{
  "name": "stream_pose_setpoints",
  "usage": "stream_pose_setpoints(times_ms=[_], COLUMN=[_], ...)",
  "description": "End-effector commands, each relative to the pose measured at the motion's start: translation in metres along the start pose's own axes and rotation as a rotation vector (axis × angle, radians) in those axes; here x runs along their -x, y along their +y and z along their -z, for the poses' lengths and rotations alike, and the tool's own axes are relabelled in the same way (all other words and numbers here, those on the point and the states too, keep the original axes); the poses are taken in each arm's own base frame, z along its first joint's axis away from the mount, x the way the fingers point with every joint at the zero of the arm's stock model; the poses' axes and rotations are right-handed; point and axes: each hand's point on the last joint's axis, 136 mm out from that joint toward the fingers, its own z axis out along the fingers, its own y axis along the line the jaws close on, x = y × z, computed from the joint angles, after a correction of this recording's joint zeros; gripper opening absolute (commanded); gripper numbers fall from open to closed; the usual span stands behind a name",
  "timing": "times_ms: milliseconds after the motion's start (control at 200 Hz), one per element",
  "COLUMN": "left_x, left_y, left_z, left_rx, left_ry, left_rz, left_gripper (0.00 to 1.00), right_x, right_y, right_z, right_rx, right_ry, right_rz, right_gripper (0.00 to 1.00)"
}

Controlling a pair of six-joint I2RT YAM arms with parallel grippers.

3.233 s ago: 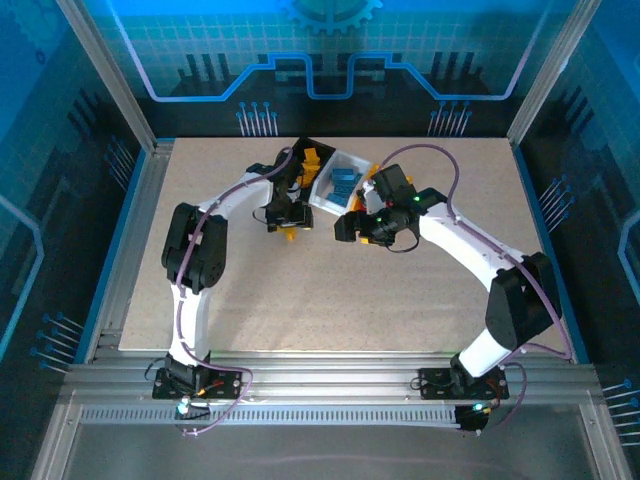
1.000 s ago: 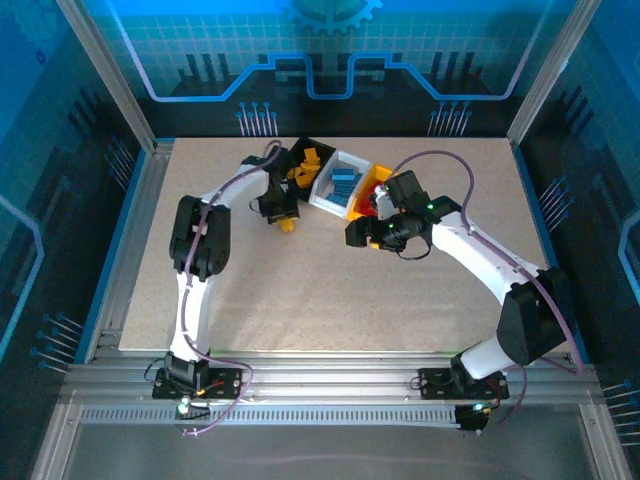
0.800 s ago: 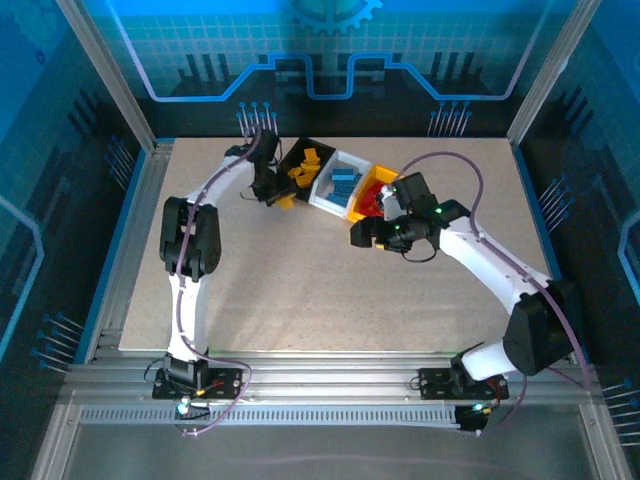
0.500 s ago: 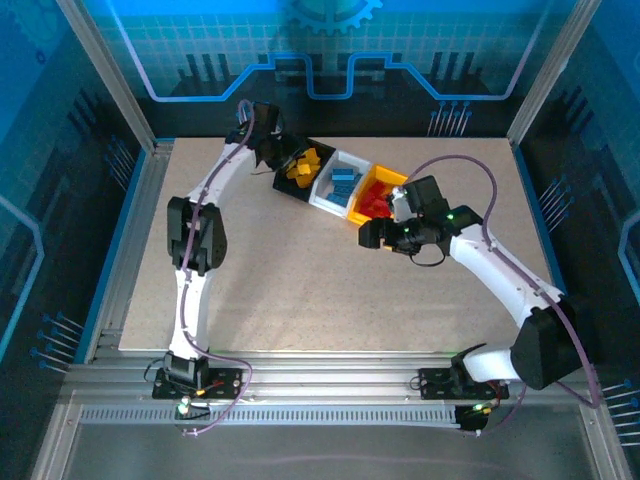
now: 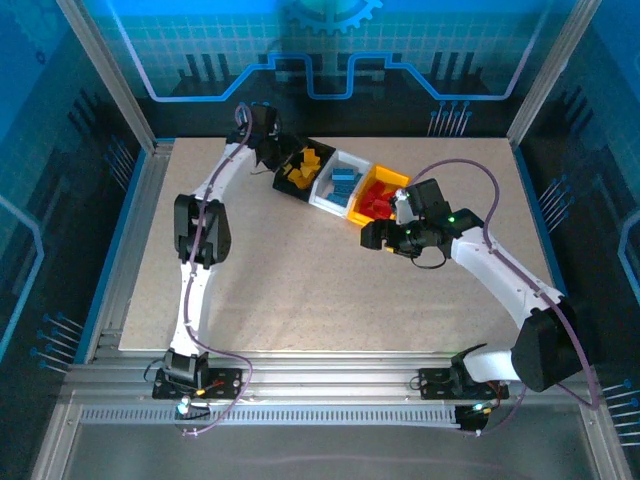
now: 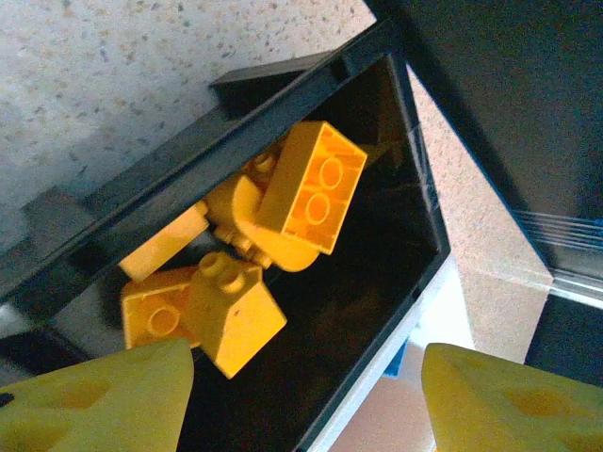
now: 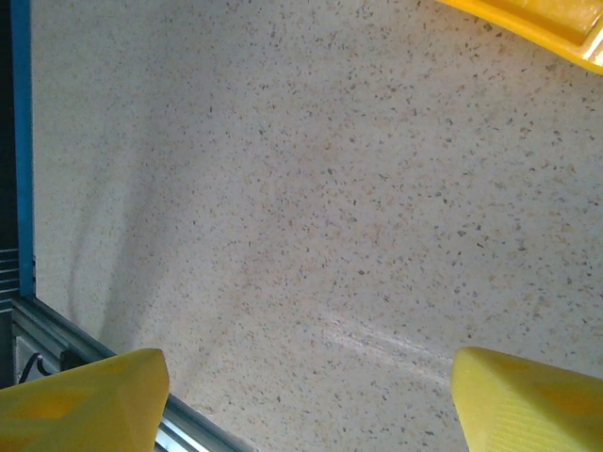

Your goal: Sort the legos into containers by color

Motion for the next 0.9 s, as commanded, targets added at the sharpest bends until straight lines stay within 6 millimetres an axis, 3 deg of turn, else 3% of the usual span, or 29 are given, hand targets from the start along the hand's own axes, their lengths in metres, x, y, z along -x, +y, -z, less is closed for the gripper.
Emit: stream_pose_setpoints(times_ms=[0,300,385,475,510,715,895], left_x=[-0.009,-0.053,-0.067,-0.082,-0.088,-0.112,-0.121], left_y=[-0.02,-0.005,0.001,0.009,0.014,0.031,0.059], left_z=[0.052,0.132,0.155,0.177,0.185,0.244,0.274], left_rx=[-0.029,-0.018,-0.028,-0.045,-0.048,-0.08,-0.045], left_ry=[-0.001,0.016,0.01,0.003,-0.003,-0.127,-0.247], left_rz=[-0.123,-0.355,-0.408,-0.45,-0.464,-0.554,-0.599], left_gripper=[0.67,0.73,0.8,0.99,0.99,0.99,0.99], right_x=[0.015,0.042,0.051,0.059,0.062,0.077,0.081], right_y=[0.003,0.017,0.021,0.02,0.02,0.013,0.016], right_z=[0.007,0.04,0.057,0.078,0.087,0.133,0.145], right_rx=[-0.008,-0.045,-0.061,-0.103,-0.12,-0.219,-0.21], right_ry=[-0.055,-0.217,-0.294,-0.391,-0.432,-0.631,-0.659], right_rz=[0.004,0.096,0.136,0.173,0.189,0.247,0.249], right_gripper=[0.82,0.88,0.89,0.96,1.0,1.0,1.0])
